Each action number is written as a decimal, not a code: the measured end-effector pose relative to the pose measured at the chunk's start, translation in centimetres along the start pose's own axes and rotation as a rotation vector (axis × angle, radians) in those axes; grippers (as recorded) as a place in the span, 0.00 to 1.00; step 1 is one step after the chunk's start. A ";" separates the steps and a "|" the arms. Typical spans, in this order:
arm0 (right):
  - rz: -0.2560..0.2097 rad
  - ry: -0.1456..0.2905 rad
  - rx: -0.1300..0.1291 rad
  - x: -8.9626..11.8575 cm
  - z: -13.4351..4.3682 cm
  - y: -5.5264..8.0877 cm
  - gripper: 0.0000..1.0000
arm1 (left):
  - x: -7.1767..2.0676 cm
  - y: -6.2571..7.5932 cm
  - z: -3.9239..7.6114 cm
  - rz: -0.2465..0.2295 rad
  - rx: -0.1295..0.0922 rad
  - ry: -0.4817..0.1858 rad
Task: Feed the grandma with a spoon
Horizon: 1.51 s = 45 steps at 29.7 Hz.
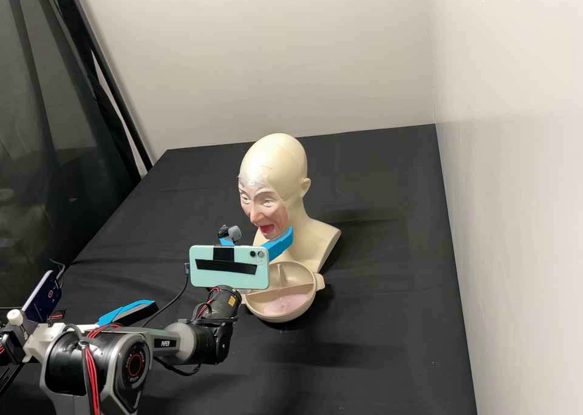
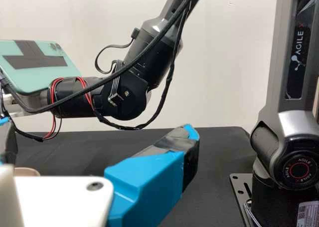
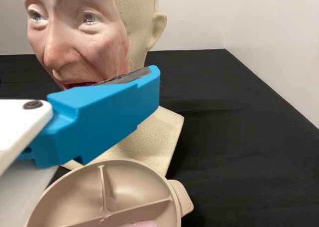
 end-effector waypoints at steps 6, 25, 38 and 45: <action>0.000 0.000 0.000 0.0 0.0 0.0 1.00 | 0.00 0.0 0.0 0.000 0.000 0.000; 0.000 0.000 0.000 0.0 0.0 0.0 1.00 | -0.55 -1.1 -2.6 -0.039 0.005 0.077; 0.000 0.000 0.000 0.0 0.0 0.0 1.00 | -0.71 -2.9 -7.7 -0.095 -0.048 0.244; 0.000 0.000 0.000 0.0 0.0 0.0 1.00 | -0.93 -3.4 -9.1 -0.109 -0.061 0.290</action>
